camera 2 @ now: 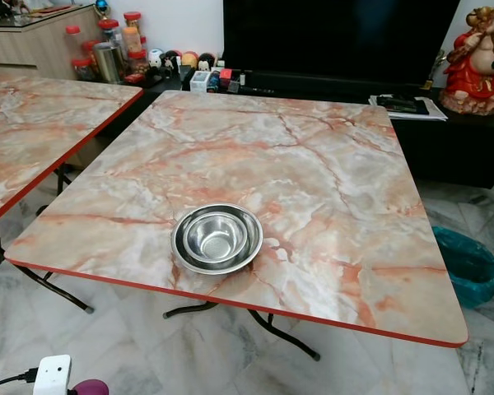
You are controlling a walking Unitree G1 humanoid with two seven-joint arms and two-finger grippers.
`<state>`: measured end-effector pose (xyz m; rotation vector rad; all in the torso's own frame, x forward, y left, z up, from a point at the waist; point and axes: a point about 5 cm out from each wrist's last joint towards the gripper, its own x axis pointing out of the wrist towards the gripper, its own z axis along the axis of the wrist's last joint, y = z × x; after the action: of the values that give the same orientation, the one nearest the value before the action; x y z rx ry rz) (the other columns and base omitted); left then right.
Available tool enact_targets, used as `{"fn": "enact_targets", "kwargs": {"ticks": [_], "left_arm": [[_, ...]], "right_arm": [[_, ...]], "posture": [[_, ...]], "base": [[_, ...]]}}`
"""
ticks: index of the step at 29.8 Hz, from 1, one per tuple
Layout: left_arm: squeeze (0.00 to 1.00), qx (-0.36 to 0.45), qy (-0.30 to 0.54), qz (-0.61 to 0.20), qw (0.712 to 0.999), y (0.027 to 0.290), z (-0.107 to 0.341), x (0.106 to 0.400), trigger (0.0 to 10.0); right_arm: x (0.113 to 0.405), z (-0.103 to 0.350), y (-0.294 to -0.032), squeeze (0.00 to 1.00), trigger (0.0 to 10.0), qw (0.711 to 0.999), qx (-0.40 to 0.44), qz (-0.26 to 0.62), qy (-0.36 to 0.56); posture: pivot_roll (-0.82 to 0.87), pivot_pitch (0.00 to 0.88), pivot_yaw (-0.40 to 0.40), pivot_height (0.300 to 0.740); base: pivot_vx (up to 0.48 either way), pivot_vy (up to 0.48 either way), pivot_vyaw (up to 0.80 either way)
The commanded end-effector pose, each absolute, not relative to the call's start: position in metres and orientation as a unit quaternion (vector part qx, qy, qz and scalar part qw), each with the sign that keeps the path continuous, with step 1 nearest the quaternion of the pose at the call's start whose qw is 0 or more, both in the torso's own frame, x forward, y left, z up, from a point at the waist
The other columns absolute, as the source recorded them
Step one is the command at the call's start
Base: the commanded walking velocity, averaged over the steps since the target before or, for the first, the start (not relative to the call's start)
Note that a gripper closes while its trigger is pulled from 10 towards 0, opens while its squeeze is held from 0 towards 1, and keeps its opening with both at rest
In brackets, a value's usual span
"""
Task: Setting the table
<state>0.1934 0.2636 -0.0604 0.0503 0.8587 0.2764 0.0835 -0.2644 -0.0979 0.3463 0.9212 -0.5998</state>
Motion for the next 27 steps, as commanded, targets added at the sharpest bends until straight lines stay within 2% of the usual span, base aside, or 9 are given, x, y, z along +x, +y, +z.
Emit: {"fn": "enact_targets", "kwargs": {"ticks": [1,11,23,27], "left_arm": [[0.00,0.021,0.410,0.138,0.901,0.2660,-0.0591,0.1939,10.0],[0.00,0.018,0.413,0.136,0.900,0.2637,-0.0608,0.1922,10.0],[0.00,0.025,0.414,0.130,0.901,0.2625,-0.0620,0.1904,10.0],[0.00,0.018,0.397,0.153,0.905,0.2646,-0.0605,0.1904,10.0]], "right_arm": [[0.0809,-0.0981,-0.2653,0.00,10.0,0.837,0.164,-0.288,0.436],[0.0806,-0.0981,-0.2656,0.00,10.0,0.837,0.164,-0.286,0.438],[0.0812,-0.0977,-0.2657,0.00,10.0,0.838,0.164,-0.288,0.433],[0.0814,-0.0978,-0.2653,0.00,10.0,0.838,0.165,-0.288,0.432]], "posture": [[0.03,0.063,-0.015,0.740],[0.03,0.064,-0.019,0.740],[0.03,0.063,-0.018,0.740],[0.03,0.064,-0.018,0.740]], "base": [[0.000,0.000,0.00],[0.000,0.000,-0.78],[0.000,0.000,0.00],[0.000,0.000,0.00]]}}
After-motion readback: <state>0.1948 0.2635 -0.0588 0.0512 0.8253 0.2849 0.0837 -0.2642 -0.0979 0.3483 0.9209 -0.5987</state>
